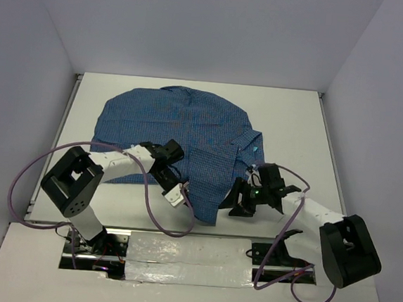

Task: Fold and stack the long sleeve shirts
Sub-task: Fold the shirt

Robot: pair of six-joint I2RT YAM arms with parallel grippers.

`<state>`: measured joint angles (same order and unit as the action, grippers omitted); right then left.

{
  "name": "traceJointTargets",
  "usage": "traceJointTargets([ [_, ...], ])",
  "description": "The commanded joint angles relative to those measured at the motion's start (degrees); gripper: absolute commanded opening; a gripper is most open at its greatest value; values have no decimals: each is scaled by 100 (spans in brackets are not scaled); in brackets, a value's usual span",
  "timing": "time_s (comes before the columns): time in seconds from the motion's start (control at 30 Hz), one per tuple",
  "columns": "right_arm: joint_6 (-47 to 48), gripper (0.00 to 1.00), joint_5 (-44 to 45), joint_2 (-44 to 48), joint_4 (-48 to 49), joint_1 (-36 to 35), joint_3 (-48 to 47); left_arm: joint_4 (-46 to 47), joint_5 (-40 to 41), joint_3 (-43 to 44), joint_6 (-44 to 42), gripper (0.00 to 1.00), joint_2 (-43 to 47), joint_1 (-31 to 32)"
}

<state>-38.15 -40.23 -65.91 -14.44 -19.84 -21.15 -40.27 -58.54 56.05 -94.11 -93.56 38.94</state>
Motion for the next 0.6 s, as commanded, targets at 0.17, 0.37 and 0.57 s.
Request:
traceJointTargets([
  [0.17, -852, 67, 85, -615, 1707, -766, 163, 889, -325, -586, 471, 0, 250, 105],
  [0.37, -1071, 67, 331, -713, 1629, -996, 374, 1215, -359, -771, 683, 0, 224, 140],
  [0.57, -1370, 67, 498, -432, 1742, -1154, 761, 2461, -606, -1288, 2096, 0, 417, 351],
])
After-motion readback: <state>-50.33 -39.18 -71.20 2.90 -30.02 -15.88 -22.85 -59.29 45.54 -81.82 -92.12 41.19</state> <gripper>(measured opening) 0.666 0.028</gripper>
